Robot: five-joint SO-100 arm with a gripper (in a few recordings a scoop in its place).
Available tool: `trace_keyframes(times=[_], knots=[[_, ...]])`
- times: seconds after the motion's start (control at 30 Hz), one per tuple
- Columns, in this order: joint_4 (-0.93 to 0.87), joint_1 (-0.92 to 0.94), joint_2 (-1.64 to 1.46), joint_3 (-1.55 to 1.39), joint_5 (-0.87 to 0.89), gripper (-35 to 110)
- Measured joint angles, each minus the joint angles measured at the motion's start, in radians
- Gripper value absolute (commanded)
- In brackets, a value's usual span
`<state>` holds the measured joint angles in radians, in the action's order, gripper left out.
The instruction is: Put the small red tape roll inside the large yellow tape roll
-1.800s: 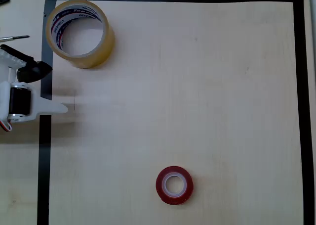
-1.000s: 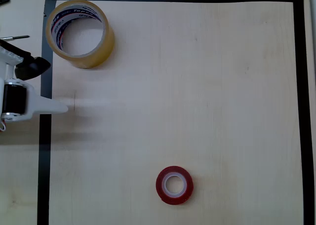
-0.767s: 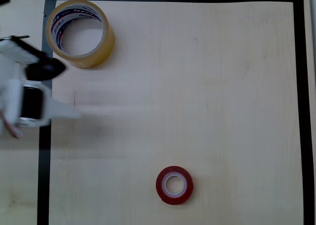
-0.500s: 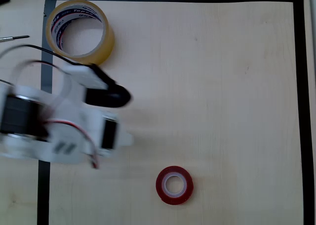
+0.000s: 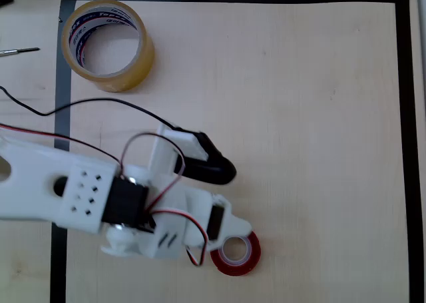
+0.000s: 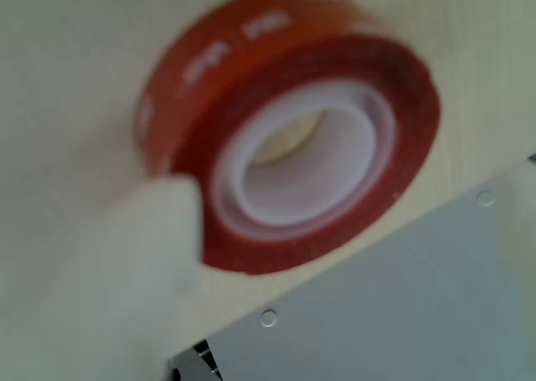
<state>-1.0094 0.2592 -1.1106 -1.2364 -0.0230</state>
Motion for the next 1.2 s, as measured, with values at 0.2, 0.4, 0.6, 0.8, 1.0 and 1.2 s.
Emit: trace_keyframes(times=[0.2,0.4,0.6,0.8,1.0,1.2], knots=[[-0.048,0.043,0.120,0.086,0.000,23],[-0.054,0.064,0.187,0.106,0.000,25],[-0.077,0.061,0.245,0.158,0.000,31],[-0.115,0.061,0.278,0.225,0.000,33],[-0.153,0.061,0.278,0.235,0.000,33],[-0.193,0.060,0.273,0.238,0.000,33]])
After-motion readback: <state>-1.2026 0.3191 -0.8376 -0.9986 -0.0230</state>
